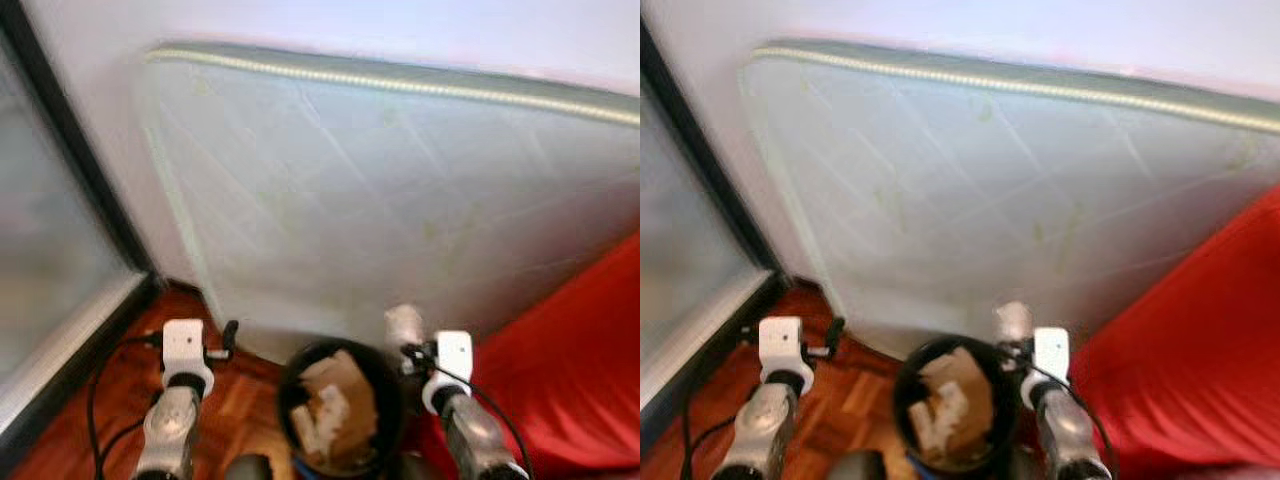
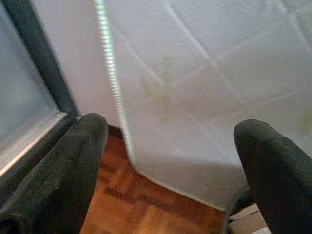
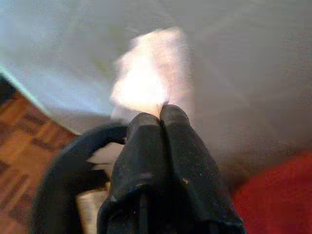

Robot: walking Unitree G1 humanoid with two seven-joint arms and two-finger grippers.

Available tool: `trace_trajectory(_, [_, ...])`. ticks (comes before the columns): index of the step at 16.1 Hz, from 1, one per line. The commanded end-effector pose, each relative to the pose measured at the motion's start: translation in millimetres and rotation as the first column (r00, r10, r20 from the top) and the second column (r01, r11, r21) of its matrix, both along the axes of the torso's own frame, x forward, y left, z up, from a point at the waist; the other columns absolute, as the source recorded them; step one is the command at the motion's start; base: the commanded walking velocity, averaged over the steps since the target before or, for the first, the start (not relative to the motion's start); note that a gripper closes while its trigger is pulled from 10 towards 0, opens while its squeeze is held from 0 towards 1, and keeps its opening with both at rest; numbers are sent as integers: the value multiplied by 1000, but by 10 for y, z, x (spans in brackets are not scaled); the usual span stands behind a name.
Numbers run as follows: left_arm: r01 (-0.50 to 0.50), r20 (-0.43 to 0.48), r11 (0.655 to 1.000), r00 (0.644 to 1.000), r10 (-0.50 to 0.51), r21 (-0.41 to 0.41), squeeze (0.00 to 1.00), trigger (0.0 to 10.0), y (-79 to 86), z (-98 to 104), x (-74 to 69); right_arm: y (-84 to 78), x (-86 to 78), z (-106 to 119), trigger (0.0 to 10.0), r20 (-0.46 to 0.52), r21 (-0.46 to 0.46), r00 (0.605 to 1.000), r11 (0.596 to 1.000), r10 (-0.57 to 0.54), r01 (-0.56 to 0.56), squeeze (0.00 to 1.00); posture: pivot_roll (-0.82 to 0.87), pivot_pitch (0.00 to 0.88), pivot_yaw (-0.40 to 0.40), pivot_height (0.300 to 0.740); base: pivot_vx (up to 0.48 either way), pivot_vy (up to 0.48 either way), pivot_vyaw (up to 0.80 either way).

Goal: Clean up the room

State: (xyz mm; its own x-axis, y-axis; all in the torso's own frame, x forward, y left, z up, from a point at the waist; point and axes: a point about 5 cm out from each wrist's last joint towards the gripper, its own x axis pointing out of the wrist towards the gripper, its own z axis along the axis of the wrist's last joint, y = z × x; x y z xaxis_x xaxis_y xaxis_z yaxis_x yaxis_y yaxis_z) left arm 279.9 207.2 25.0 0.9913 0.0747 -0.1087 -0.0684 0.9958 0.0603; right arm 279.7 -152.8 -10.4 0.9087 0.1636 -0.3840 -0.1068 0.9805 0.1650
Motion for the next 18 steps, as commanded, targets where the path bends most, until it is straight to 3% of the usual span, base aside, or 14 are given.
trace_trajectory(1, [-3,6,1000,1000,3,0,0,10000,5,15,5,-21,-7,-16,10000,-19,-9,1000,1000,7,-7,0,49,15,-25,625,0,0,0])
trace_trajectory(3, [-20,12,1000,1000,20,2,0,10000,31,23,-9,106,84,76,10000,19,73,997,994,76,-77,0,60,14,-33,625,0,0,0])
trace_trajectory(5, [-26,17,1000,1000,26,2,0,10000,42,28,-22,185,95,87,10000,13,68,986,984,164,-165,0,70,20,-40,625,0,0,0])
trace_trajectory(13, [-64,32,998,997,64,-2,0,10000,70,35,-75,270,159,123,10000,-1,60,991,989,136,-136,0,107,31,-70,625,0,0,0])
trace_trajectory(14, [-65,32,998,997,65,-4,0,10000,68,34,-77,270,160,124,10000,-1,63,991,989,134,-134,345,106,30,-70,625,0,0,0])
trace_trajectory(15, [-64,32,998,997,64,-4,0,10000,63,34,-78,268,158,122,10000,-2,67,991,989,134,-133,1000,105,33,-71,625,0,0,0])
trace_trajectory(18, [-63,29,998,998,63,-8,0,10000,41,33,-75,234,133,92,10000,-19,45,990,989,140,-139,1000,107,36,-73,625,0,0,0])
